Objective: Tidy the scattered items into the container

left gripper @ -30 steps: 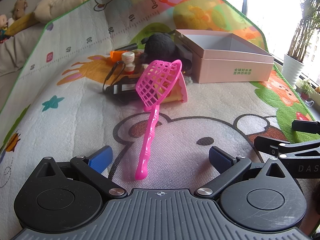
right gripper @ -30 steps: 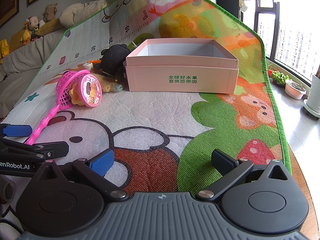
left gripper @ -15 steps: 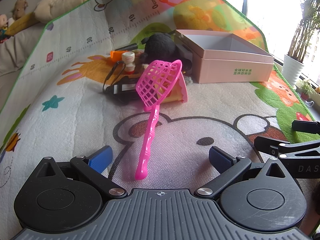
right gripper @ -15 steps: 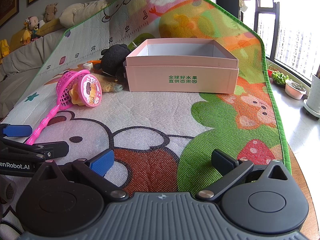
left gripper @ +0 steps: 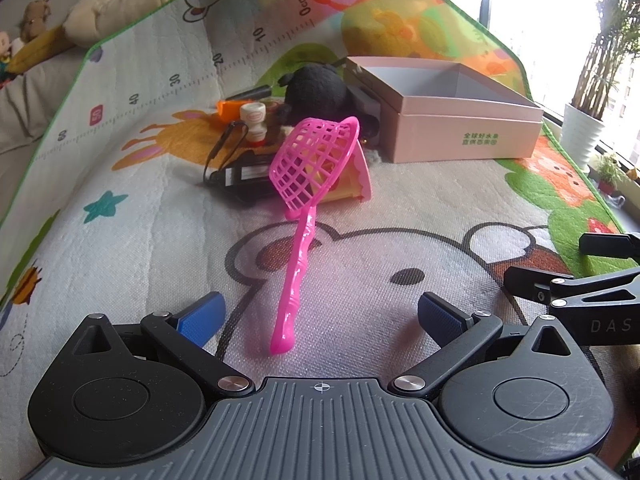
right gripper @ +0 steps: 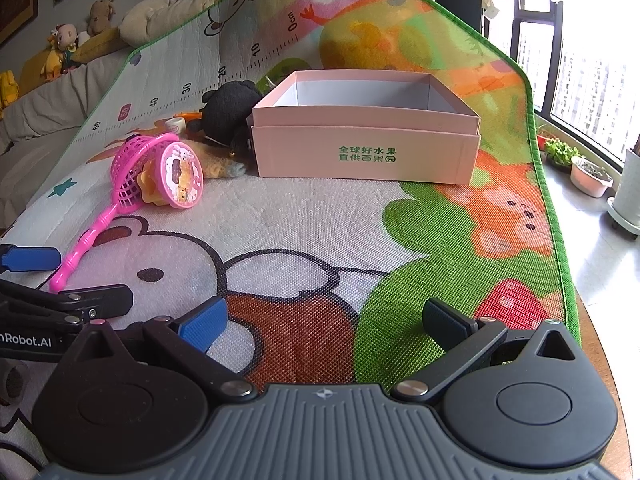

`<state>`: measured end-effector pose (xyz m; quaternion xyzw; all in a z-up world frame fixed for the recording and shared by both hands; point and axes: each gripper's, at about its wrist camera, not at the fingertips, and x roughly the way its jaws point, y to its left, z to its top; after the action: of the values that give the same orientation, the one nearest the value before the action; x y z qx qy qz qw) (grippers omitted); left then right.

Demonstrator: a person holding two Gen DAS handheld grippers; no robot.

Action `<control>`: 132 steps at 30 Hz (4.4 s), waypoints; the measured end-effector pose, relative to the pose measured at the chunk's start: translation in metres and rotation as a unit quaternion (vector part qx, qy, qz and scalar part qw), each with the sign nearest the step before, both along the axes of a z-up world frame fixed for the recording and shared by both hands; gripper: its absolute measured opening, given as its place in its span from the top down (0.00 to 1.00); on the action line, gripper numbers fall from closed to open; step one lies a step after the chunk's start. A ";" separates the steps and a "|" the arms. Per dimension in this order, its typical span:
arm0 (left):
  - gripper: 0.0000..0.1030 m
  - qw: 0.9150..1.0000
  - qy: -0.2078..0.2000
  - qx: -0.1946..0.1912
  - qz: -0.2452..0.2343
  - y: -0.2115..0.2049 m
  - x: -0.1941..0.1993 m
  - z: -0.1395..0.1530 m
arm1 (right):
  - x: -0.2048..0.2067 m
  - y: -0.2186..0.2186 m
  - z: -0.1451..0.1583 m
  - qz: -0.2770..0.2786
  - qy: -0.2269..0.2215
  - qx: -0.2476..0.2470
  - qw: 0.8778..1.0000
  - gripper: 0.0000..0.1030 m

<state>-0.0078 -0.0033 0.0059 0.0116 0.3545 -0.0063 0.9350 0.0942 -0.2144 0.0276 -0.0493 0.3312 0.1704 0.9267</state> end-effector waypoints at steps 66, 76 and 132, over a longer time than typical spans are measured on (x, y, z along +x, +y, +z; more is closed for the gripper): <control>0.00 0.982 -0.072 -0.009 -0.175 0.012 0.063 0.038 | 0.046 -0.024 0.026 0.038 -0.053 -0.010 0.998 0.58; 0.00 0.972 -0.007 -0.008 -0.236 -0.013 0.016 0.020 | 0.047 -0.006 0.037 0.085 -0.046 0.037 0.995 0.47; 0.00 0.989 0.003 0.052 -0.141 -0.023 0.092 0.005 | -0.004 -0.040 0.021 0.052 -0.055 -0.013 0.997 0.49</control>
<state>0.0844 -0.0265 0.0109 0.1104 0.3516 -0.1196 0.9219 0.0902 -0.2541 0.0488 -0.0881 0.2787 0.2106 0.9328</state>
